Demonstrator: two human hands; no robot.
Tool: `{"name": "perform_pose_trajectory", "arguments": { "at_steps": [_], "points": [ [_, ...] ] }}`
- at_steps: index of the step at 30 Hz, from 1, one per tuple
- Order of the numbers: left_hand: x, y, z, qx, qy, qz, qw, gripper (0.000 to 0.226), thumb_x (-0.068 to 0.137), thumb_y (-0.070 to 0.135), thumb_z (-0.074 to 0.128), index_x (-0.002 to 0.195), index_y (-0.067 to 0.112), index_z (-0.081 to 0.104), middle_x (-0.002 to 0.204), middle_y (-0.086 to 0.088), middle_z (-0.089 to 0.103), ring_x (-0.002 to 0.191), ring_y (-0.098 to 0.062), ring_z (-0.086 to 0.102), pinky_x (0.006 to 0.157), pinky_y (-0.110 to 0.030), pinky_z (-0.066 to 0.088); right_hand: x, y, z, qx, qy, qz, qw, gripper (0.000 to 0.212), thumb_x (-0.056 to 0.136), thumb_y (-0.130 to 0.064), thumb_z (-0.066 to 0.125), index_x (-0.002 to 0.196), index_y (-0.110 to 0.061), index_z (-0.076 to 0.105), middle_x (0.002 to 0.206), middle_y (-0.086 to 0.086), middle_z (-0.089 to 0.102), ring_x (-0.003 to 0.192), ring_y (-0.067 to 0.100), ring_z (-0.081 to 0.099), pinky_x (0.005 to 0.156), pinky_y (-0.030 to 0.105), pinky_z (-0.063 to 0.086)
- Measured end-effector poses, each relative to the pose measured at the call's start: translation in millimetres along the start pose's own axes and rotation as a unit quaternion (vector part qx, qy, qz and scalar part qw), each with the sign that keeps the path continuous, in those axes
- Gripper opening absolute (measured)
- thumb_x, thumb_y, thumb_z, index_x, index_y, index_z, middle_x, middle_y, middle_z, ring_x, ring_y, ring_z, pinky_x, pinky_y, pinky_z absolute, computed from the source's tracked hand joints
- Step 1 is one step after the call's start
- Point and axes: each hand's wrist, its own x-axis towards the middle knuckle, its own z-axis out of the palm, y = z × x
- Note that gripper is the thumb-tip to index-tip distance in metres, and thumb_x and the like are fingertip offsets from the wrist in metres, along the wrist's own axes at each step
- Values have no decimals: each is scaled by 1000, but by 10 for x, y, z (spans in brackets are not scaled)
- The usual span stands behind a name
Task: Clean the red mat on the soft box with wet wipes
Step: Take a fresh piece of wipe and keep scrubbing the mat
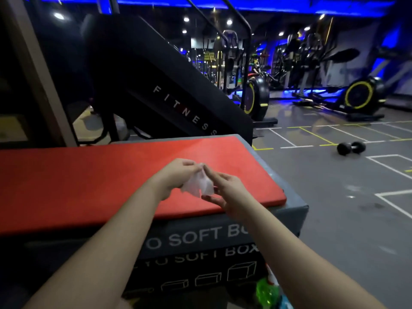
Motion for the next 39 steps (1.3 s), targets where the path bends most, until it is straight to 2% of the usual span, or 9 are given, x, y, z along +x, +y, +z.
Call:
{"name": "perform_pose_trajectory", "arguments": {
  "at_steps": [5,8,12,18,22,26,32,35,39],
  "points": [
    [342,-446,221,-80,59,-12,995,17,96,20,71,92,5,64,86,-14,69,79,-24,63,73,-39,49,440,26,-275,22,121,0,992,25,87,-15,73,106,2,69,97,17,73,75,19,70,63,28,58],
    [499,-631,196,-152,87,-42,984,16,91,17,76,89,11,61,88,-10,69,75,-21,65,66,-32,54,692,40,-439,14,155,1,988,20,88,-15,72,103,-3,71,86,11,70,64,15,65,62,28,57],
    [649,-689,133,-195,99,-56,974,22,90,27,76,88,14,59,72,-2,66,54,-11,57,48,-23,48,995,63,-534,21,209,-16,978,14,90,-17,68,99,-6,70,95,16,70,77,24,64,70,32,58],
    [882,-790,115,-241,120,-70,961,23,92,36,72,86,17,59,68,1,58,55,-11,51,48,-21,49,1376,54,-609,-39,282,-107,953,9,94,-25,62,92,-18,68,88,1,69,78,17,61,75,39,53],
    [951,-797,129,-311,97,-73,942,23,91,36,73,87,16,61,76,-1,64,68,-15,61,62,-30,55,1500,124,-671,-47,278,-86,956,10,95,-28,60,91,-21,66,97,4,70,88,20,64,90,49,56],
    [933,-819,140,-357,78,-53,929,20,92,15,72,85,13,53,86,-12,67,76,-25,69,72,-33,61,1495,100,-745,-39,232,-71,969,12,96,-27,58,94,-18,65,105,12,70,91,23,64,91,51,53],
    [819,-685,186,-299,59,-99,947,19,91,28,74,90,18,58,69,0,62,55,-14,59,45,-24,49,1339,47,-821,-73,252,-70,963,12,95,-30,58,93,-20,65,98,7,68,87,22,61,92,52,53],
    [723,-641,222,-290,9,-176,941,29,87,33,78,106,13,70,69,0,65,49,-11,60,44,-21,49,1239,-2,-854,-76,257,-67,961,13,94,-32,60,93,-20,67,103,8,69,94,24,63,93,51,54],
    [652,-605,293,-312,55,-179,932,38,85,37,80,106,6,71,69,-8,64,52,-15,62,50,-25,54,1061,-70,-864,-6,220,-42,975,12,89,-24,71,92,-13,72,97,7,71,85,20,65,80,38,58]
  ]
}}
